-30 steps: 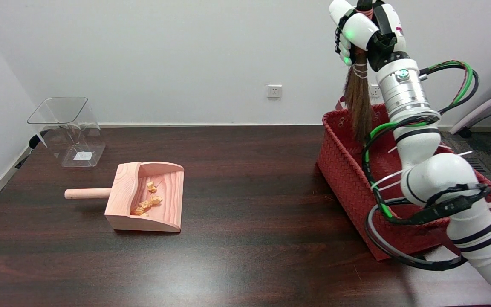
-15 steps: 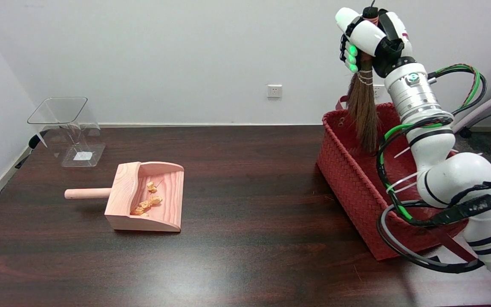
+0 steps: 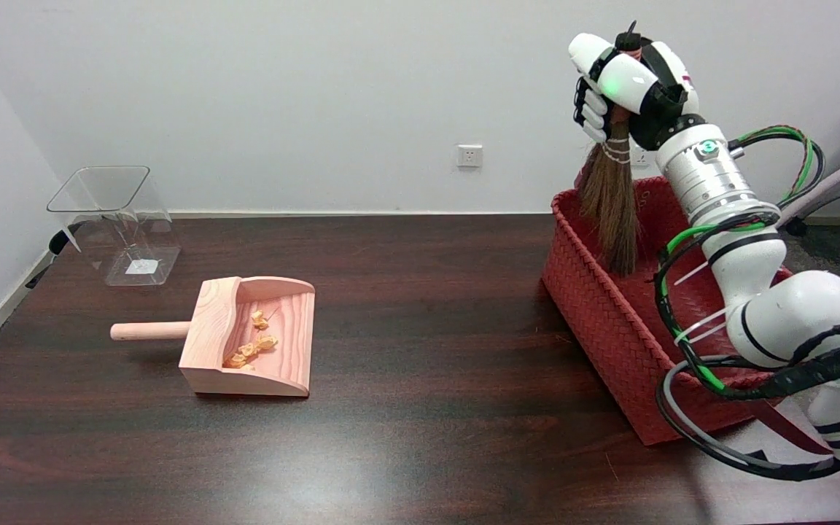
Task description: Place the broom into the brown storage basket.
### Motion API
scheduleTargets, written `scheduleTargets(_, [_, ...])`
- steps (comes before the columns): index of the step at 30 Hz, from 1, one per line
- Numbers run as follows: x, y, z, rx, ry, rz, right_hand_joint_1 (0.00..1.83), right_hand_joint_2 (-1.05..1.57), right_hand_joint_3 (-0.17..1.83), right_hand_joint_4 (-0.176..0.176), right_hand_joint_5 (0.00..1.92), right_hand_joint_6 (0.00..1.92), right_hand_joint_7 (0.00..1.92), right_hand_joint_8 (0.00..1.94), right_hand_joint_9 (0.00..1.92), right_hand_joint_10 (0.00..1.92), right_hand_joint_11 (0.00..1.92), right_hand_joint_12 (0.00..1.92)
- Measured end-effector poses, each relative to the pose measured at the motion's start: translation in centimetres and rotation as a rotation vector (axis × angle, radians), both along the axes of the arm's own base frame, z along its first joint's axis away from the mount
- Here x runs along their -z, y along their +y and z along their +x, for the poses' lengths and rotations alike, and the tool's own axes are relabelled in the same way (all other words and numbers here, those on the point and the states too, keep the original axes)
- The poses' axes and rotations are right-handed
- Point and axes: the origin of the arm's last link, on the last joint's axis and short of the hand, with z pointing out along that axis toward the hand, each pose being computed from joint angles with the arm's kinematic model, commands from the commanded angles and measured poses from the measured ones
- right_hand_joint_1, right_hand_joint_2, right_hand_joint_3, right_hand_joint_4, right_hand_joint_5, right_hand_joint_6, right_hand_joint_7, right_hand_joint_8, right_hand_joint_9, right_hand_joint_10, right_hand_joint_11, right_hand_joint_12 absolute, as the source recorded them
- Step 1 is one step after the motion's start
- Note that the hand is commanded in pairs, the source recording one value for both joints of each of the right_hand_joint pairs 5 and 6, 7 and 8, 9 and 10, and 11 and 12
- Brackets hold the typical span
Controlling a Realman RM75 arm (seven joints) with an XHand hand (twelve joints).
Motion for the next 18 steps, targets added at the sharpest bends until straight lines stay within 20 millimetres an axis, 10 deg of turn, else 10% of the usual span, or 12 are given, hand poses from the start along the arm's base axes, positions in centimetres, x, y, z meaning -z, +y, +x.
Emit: scheduleTargets(18, [0.0, 1.7, -3.2, 0.084, -0.052, 0.076, 1.03, 1.57, 0.87, 0.000, 1.92, 1.92, 1.92, 1.92, 1.92, 1.92, 1.92, 1.92])
